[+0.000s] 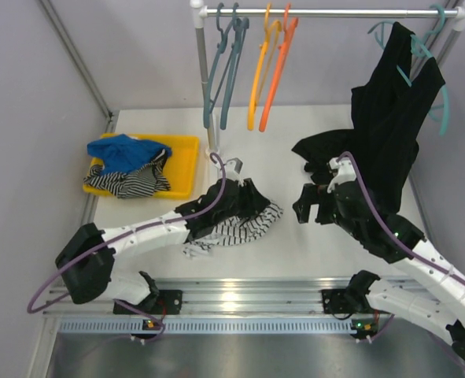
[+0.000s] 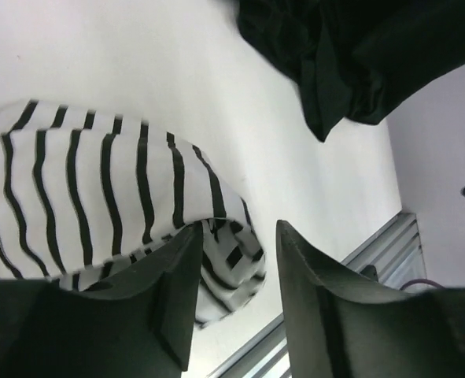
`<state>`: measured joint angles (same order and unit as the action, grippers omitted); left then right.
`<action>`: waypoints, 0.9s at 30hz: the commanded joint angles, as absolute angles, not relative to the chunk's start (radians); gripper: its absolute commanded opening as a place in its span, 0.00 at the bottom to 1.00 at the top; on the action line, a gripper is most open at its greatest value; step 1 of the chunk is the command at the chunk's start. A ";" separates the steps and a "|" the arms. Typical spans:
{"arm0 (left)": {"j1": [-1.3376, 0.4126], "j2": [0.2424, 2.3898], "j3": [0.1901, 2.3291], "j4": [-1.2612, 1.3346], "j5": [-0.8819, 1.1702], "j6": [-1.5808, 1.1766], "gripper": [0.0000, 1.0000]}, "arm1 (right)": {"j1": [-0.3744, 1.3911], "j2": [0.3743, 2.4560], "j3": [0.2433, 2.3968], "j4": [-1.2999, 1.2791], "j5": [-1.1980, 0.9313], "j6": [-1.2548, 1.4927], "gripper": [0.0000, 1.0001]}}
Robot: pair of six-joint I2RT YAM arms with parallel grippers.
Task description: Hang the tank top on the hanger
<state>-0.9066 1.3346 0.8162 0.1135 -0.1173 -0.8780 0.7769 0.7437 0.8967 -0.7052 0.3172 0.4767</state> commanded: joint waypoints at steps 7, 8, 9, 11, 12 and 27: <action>-0.905 1.243 0.891 0.005 -0.281 -0.836 0.69 | 0.814 0.761 0.850 -0.641 0.227 0.525 0.99; -0.897 1.218 0.885 -0.055 -0.293 -0.839 0.70 | 0.825 0.776 0.847 -0.620 0.229 0.529 0.97; -0.878 1.191 0.881 -0.130 -0.302 -0.844 0.69 | 0.836 0.785 0.845 -0.611 0.233 0.540 0.96; -0.847 1.100 0.856 -0.211 -0.336 -0.860 0.70 | 0.886 0.825 0.850 -0.580 0.258 0.552 0.95; -0.836 1.038 0.851 -0.300 -0.347 -0.870 0.69 | 0.926 0.842 0.859 -0.571 0.267 0.564 0.94; -0.746 0.569 1.040 -0.917 -0.722 -0.977 0.65 | 1.284 1.598 1.288 -0.399 0.354 0.582 0.75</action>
<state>-0.7486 0.6006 0.9634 -0.7933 -0.6140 -0.9672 1.2407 1.4872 1.1553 -0.4763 0.3336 0.5972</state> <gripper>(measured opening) 0.651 0.760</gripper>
